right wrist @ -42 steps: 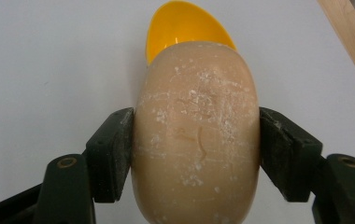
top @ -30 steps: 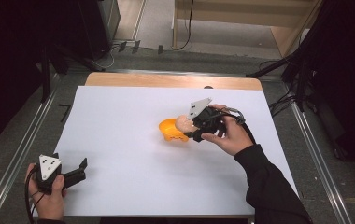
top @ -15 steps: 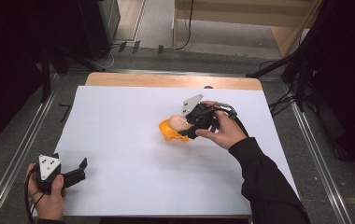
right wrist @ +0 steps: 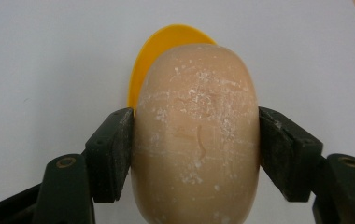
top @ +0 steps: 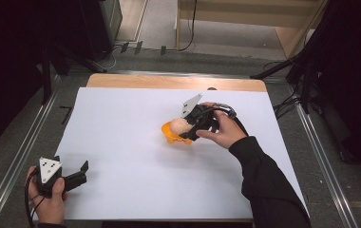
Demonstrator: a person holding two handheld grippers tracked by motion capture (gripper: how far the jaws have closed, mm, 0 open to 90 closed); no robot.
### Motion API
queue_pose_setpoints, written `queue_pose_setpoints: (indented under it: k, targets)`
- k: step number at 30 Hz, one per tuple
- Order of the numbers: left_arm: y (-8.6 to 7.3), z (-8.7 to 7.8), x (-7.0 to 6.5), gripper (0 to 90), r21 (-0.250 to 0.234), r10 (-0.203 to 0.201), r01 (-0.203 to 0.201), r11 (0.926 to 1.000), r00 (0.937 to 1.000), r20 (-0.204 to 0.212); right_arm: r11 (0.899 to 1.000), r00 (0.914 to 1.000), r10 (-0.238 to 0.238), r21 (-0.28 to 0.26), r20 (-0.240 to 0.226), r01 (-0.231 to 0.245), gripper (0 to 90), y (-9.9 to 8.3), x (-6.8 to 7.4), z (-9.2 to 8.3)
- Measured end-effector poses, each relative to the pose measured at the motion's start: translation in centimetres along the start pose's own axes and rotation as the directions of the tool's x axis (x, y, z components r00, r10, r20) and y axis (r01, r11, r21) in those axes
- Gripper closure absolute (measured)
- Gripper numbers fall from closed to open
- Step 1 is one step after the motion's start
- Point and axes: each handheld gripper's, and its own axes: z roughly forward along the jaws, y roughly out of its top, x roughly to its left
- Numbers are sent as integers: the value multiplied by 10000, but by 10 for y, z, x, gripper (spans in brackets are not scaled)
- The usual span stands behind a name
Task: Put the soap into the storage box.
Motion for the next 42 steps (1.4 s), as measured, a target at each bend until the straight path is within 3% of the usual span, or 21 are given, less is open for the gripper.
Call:
queue_pose_setpoints:
  k: [7, 11, 15, 25, 28, 30, 31, 33, 34, 35, 36, 41, 42]
  targets:
    - [0, 0, 0, 49, 10, 16, -16, 10000, 10000, 5, 9996, 9994, 262, -67, -245, -263, 319, -1, -3, 1]
    - [0, 0, 0, 49, 10, 16, -16, 10000, 10000, 3, 9918, 9923, 1053, -661, -651, -1096, 278, 2, -8, -8]
    - [0, 0, 0, 49, 4, 10, -10, 10000, 10000, 15, 9936, 9947, 971, -551, -336, -989, 261, 3, -6, -10]
    - [0, 0, 0, 49, 22, 14, -14, 10000, 10000, 33, 9874, 9886, 1501, -494, -107, -1504, 219, -7, -1, -9]
    - [0, 0, 0, 49, 24, 14, -14, 10000, 10000, 34, 9788, 9797, 2004, -455, 57, -1999, 172, -11, 1, -11]
    - [0, 0, 0, 49, 22, 13, -13, 10000, 10000, 38, 9509, 9515, 3064, -542, 275, -3046, 187, -17, 0, -16]
    - [0, 0, 0, 49, 29, 19, -19, 10000, 10000, 36, 9509, 9515, 3064, -542, 275, -3046, 187, -17, 0, -16]
    - [0, 0, 0, 49, 37, 17, -17, 10000, 10000, 42, 9257, 9304, 3665, -987, -34, -3651, 190, -22, 0, -19]
    - [0, 0, 0, 49, 44, 18, -18, 10000, 10000, 35, 9195, 9258, 3780, -1129, -100, -3766, 176, -26, 1, -22]
    - [0, 1, 0, 49, 47, 43, -44, 10000, 10000, 46, 9215, 9298, 3674, -1272, -199, -3669, 165, -29, 1, -24]
    - [0, 0, 0, 49, 73, 57, -57, 10000, 10000, 43, 9188, 9287, 3699, -1382, -243, -3696, 162, -32, 2, -27]
    - [0, 0, 0, 49, 49, 39, -39, 10000, 10000, 50, 8986, 9169, 3990, -1940, -121, -3935, 144, -44, 7, -34]
    - [0, 0, 0, 49, 50, 21, -21, 10000, 10000, 47, 8935, 9108, 4129, -1954, 32, -4044, 144, -45, 9, -34]
